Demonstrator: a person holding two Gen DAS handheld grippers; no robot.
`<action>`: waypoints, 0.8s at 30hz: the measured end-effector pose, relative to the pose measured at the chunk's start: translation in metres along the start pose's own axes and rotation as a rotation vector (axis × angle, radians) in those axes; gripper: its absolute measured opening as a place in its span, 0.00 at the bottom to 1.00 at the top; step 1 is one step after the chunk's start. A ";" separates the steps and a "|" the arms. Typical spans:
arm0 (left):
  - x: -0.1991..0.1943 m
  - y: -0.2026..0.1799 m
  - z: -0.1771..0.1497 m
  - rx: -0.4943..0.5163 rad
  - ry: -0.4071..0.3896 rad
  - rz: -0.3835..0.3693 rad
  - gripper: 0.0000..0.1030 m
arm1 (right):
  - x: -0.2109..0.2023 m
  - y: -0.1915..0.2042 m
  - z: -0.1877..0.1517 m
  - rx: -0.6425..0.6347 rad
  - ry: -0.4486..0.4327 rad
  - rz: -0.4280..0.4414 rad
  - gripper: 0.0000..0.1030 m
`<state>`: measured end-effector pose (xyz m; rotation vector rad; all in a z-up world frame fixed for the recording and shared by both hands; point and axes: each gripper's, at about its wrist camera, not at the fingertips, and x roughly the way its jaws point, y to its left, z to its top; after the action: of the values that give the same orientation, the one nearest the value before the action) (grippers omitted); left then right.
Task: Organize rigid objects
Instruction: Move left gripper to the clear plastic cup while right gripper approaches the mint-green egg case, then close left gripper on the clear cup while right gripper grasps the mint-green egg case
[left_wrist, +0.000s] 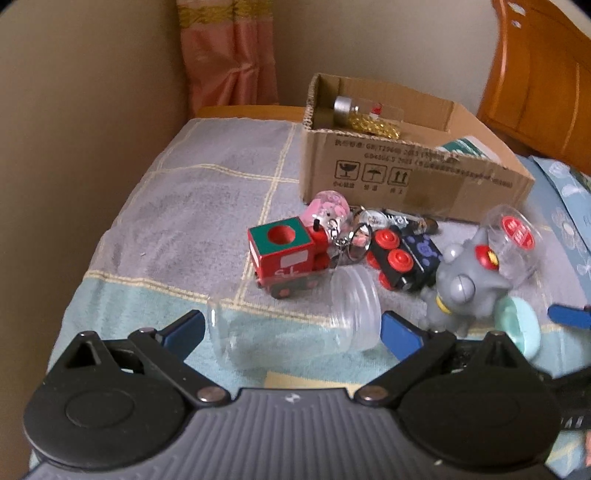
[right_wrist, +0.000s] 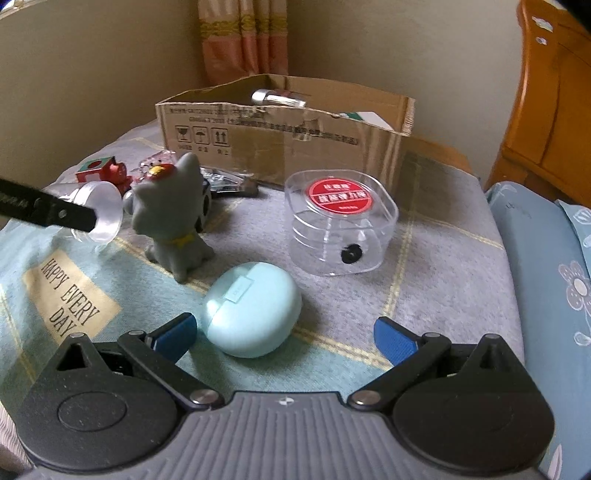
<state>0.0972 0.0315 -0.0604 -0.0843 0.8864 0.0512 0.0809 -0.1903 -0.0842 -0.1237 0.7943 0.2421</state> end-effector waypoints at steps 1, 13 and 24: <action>0.002 0.000 0.001 -0.010 0.001 -0.004 0.97 | 0.001 0.001 0.001 -0.007 0.001 0.008 1.00; 0.015 0.000 0.005 -0.035 0.003 0.032 0.96 | 0.007 0.017 0.014 -0.088 -0.012 0.079 0.84; 0.013 0.000 0.005 -0.006 -0.004 0.015 0.91 | 0.005 0.011 0.016 -0.047 -0.017 0.040 0.60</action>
<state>0.1093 0.0319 -0.0677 -0.0834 0.8829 0.0685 0.0920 -0.1754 -0.0767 -0.1505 0.7753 0.2992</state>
